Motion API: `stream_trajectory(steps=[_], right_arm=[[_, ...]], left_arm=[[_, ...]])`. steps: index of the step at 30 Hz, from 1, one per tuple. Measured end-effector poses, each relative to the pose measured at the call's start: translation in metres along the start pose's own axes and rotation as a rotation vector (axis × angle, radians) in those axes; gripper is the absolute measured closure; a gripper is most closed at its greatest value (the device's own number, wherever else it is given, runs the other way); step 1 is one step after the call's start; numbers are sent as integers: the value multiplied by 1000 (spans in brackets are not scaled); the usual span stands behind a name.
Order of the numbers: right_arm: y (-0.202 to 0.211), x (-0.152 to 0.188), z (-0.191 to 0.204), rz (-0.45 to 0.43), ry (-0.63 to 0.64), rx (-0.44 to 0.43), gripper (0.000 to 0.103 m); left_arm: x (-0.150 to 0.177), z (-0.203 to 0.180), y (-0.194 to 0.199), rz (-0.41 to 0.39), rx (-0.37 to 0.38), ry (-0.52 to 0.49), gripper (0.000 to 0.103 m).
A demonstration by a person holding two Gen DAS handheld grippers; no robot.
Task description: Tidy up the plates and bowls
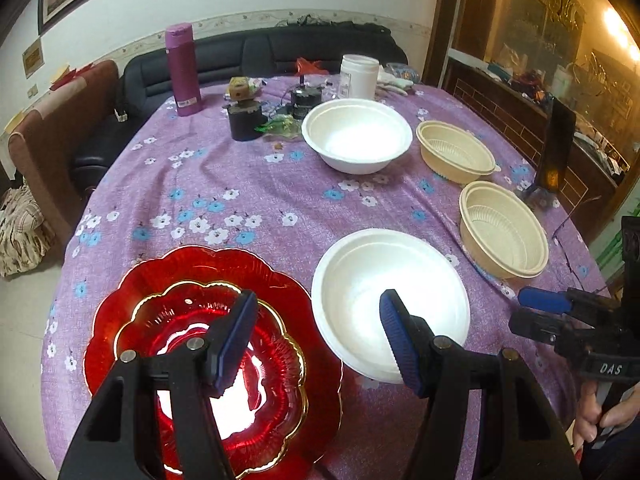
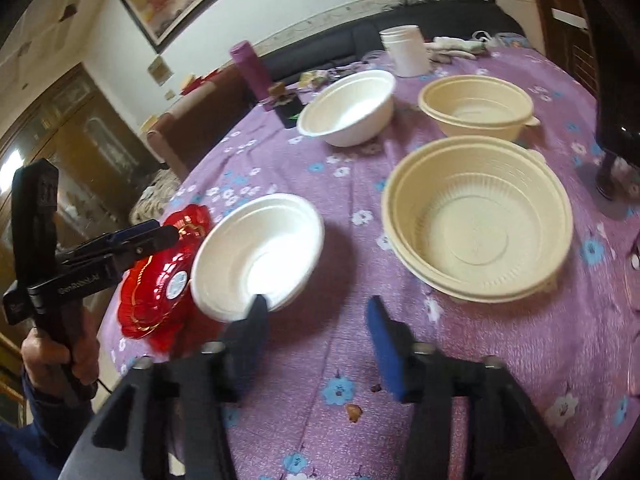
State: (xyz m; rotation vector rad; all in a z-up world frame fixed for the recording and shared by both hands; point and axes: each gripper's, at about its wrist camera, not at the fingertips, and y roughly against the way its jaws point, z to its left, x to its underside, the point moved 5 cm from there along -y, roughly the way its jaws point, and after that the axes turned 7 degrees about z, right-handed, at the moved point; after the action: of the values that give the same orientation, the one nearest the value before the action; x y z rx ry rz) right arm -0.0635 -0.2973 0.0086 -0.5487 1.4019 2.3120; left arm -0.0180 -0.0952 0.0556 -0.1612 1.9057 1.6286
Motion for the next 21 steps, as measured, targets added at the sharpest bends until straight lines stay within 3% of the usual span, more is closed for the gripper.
stream_trajectory(steps=[6,10,12,21], right_arm=[[-4,2,6,-3,38,57,40],[-5,2,12,1,32,-4,40],[-5,3,14,4,34,17,40],[-11,16,-4,69,-131,-87,39]], left_arm=[[-2,0,-9,26,-6,-14,40],[-5,-2,-11,37,-7,-23,40],[-5,-3,-13,45,-8,-29,40],[-6,-2,-17,83,14,-34,40]])
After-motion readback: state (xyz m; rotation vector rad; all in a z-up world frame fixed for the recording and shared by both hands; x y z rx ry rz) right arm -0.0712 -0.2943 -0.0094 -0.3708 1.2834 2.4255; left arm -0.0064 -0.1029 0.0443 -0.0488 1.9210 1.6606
